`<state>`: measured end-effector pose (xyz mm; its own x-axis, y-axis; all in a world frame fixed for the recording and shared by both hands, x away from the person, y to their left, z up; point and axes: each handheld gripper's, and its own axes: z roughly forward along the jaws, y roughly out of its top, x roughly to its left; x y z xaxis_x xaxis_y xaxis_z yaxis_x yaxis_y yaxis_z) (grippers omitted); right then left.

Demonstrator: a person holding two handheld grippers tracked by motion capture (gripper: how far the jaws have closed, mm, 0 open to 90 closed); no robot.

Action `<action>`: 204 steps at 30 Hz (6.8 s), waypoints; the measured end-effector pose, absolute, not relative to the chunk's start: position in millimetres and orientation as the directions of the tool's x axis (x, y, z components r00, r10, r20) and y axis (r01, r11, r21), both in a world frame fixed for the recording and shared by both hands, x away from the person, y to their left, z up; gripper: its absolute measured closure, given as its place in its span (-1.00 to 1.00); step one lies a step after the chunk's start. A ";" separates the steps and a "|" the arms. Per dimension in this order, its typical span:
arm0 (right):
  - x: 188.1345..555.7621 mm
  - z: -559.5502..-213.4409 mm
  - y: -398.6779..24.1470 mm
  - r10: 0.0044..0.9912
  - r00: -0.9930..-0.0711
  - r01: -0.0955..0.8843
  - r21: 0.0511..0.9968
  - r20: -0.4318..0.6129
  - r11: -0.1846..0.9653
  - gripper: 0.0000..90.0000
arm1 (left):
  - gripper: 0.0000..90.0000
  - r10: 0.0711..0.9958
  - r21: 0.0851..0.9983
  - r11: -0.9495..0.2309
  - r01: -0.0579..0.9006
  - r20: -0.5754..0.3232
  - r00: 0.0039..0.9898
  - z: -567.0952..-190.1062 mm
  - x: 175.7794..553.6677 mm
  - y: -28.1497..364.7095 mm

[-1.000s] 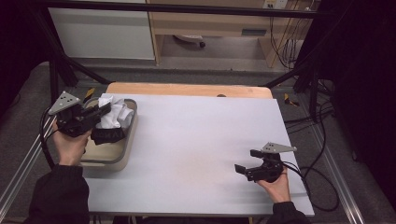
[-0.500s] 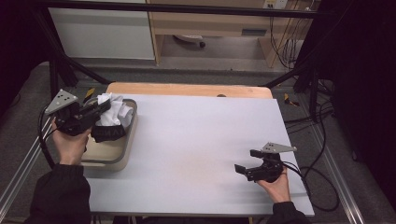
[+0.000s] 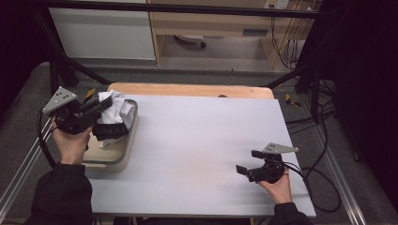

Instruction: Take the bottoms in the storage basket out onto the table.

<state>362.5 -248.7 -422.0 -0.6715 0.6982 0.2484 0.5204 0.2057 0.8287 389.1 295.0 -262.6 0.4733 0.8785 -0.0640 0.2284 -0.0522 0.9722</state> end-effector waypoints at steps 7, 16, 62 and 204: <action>362.6 -422.0 -248.9 0.698 -0.672 0.518 0.830 0.247 0.205 -0.98 | 0.77 0.872 0.975 -0.049 0.217 -0.063 0.485 -258.4 389.6 288.4; 362.4 -421.6 -249.3 0.698 -0.672 0.518 0.831 0.247 0.205 -0.98 | 0.77 0.865 0.979 -0.050 0.198 -0.056 0.498 -254.8 389.6 278.7; 362.5 -422.0 -248.8 0.696 -0.673 0.522 0.827 0.250 0.207 -0.98 | 0.78 0.820 0.988 -0.049 0.149 -0.045 0.570 -235.7 392.8 226.8; 361.4 -420.6 -250.2 0.694 -0.675 0.513 0.835 0.249 0.200 -0.98 | 0.74 0.656 0.903 -0.264 0.338 -0.089 0.750 -367.6 409.4 96.6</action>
<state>361.4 -250.2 -420.6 -0.6753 0.6942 0.2492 0.5134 0.1998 0.8346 409.4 96.6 -367.6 0.7496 0.6558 -0.0892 0.3384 -0.2640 0.9032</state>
